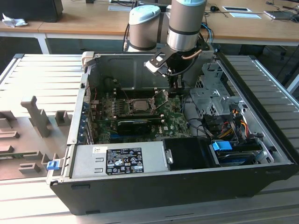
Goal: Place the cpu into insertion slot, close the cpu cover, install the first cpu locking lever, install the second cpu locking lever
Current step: 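Close the cpu cover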
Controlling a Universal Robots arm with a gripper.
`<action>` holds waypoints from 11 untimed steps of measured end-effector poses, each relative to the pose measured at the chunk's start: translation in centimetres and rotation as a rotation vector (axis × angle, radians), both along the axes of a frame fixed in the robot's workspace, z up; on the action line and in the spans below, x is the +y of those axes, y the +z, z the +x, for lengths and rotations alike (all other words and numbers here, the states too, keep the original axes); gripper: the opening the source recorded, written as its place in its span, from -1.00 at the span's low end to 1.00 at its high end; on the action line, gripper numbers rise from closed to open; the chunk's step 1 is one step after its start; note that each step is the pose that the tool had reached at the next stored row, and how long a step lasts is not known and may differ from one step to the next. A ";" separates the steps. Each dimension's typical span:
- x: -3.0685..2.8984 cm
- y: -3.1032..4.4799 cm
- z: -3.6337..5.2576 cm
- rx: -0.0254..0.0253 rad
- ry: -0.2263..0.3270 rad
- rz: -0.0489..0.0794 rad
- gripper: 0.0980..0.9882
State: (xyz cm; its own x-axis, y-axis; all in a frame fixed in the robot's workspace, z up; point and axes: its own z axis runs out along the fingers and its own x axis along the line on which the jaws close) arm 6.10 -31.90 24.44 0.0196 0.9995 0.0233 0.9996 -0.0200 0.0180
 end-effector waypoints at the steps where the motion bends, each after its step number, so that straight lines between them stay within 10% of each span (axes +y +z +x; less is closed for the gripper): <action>1: 0.00 0.02 0.00 0.0039 0.000 0.000 -0.98; 11: 0.00 0.01 -0.93 0.0000 0.000 0.000 -0.98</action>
State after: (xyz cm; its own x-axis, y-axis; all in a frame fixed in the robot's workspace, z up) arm 5.16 -31.90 24.46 0.0196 0.9995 0.0233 0.9996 -0.0200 0.0180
